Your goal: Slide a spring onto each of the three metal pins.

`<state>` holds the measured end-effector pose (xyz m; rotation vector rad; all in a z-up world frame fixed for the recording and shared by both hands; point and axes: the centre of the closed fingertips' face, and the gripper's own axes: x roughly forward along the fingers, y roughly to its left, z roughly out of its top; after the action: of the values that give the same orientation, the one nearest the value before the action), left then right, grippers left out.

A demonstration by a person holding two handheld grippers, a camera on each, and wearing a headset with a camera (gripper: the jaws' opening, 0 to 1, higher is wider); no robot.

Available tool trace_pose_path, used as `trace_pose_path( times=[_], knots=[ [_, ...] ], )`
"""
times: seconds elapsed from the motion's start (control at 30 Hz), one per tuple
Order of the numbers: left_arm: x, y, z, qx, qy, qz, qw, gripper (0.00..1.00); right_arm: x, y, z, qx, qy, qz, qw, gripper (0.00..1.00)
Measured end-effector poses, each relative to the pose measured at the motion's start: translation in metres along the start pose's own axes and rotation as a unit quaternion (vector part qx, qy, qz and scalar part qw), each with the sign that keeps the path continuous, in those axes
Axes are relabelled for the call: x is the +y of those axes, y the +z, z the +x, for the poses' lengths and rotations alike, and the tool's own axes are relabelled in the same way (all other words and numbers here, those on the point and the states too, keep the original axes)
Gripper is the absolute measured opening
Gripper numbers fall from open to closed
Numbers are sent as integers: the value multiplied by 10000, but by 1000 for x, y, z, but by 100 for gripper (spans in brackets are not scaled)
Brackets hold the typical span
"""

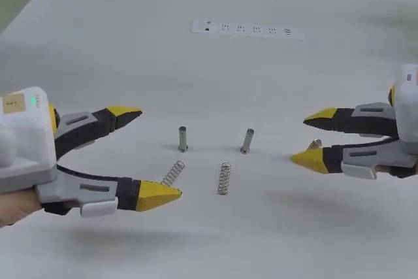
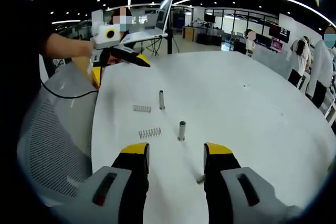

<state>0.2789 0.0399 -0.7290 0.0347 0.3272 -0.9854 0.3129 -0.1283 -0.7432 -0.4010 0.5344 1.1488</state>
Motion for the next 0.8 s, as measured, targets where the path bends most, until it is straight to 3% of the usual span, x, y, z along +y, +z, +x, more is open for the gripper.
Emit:
trace_pose_path(
  times=[0.4, 0.8],
  knots=[
    [-2, 0, 2, 20, -13, 10, 10000, 86, 15, -10, -13, -42, -14, 201, 9998, 40],
    [-1, -3, -3, 81, 15, 20, 10000, 85, 24, -36, -20, 149, -57, 552, 9983, 42]
  ],
)
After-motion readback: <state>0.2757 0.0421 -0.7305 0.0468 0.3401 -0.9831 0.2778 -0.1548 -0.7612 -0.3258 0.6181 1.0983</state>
